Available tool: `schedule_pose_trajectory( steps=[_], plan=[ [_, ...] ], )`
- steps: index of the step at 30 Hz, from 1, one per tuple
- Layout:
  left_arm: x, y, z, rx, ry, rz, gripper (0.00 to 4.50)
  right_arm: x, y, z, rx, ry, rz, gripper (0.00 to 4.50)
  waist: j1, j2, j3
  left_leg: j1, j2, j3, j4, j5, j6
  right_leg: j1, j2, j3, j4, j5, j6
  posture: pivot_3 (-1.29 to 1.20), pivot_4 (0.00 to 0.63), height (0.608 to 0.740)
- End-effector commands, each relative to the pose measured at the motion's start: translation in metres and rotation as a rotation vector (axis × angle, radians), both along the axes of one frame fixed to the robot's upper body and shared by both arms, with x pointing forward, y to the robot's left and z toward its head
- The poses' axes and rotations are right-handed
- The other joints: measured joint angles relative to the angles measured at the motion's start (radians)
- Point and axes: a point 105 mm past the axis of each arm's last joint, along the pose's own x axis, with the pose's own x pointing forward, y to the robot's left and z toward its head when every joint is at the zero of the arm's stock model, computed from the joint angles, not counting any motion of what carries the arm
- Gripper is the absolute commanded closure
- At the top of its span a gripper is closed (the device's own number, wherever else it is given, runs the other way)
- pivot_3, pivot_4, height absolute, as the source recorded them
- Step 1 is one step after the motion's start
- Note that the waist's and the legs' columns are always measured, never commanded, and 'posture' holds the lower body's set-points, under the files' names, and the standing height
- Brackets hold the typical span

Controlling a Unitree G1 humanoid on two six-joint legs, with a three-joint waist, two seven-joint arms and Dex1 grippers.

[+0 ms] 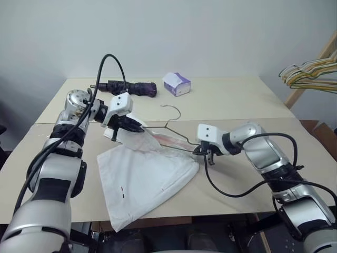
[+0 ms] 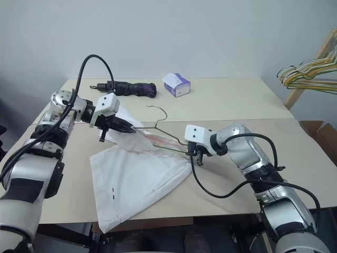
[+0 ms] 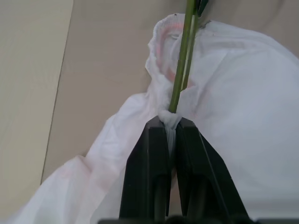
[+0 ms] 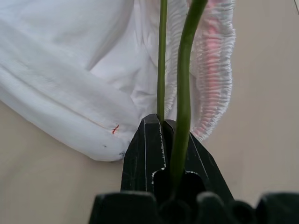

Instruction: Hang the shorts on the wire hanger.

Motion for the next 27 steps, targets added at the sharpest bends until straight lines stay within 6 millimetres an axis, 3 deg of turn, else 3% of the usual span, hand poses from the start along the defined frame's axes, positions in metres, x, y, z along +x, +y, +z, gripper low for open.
schedule_pose_trajectory(
  steps=[1,6,13,20,24,27],
  plan=[
    [0.004,0.002,0.012,-0.005,-0.056,0.006,4.48,0.003,0.012,0.03,0.055,-0.12,0.053,4.5,-0.005,0.0,0.0,0.0,0.0,0.0,0.0,0.0,0.0,0.0,0.0,0.0,0.0,0.0,0.0,-0.12,0.0,0.74],
    [0.003,0.008,0.021,-0.019,-0.072,0.007,4.48,0.013,0.015,0.043,0.096,-0.216,0.04,4.5,-0.014,0.0,0.0,0.0,0.0,0.0,0.0,0.0,0.0,0.0,0.0,0.0,0.001,0.0,0.0,-0.12,0.0,0.74],
    [0.005,0.017,0.042,-0.033,-0.139,0.029,4.5,0.036,-0.006,0.058,0.079,-0.366,-0.084,2.55,-0.015,0.0,0.0,0.0,0.0,-0.001,0.0,0.0,0.0,0.0,0.0,0.0,0.001,0.0,0.0,-0.12,0.0,0.74],
    [0.01,0.021,0.053,-0.052,-0.186,0.076,4.5,0.057,-0.059,0.111,0.258,-0.481,-0.386,0.5,-0.011,0.0,0.0,0.0,0.0,-0.001,0.0,0.0,0.0,0.0,-0.001,-0.001,0.001,0.0,0.0,-0.12,0.0,0.74],
    [0.017,0.02,0.06,-0.092,-0.209,0.13,4.5,0.039,-0.09,0.119,0.435,-0.411,-0.487,0.5,-0.006,0.0,0.0,0.0,-0.001,-0.001,0.0,0.0,0.0,0.001,-0.001,-0.001,0.001,0.0,0.0,-0.12,0.0,0.74],
    [0.019,0.02,0.067,-0.112,-0.225,0.139,4.5,0.023,-0.093,0.097,0.48,-0.33,-0.5,0.5,-0.009,0.0,0.0,0.0,-0.001,-0.001,0.0,-0.001,0.001,0.002,-0.001,-0.002,-0.001,-0.001,0.001,-0.12,0.0,0.74]
  ],
)
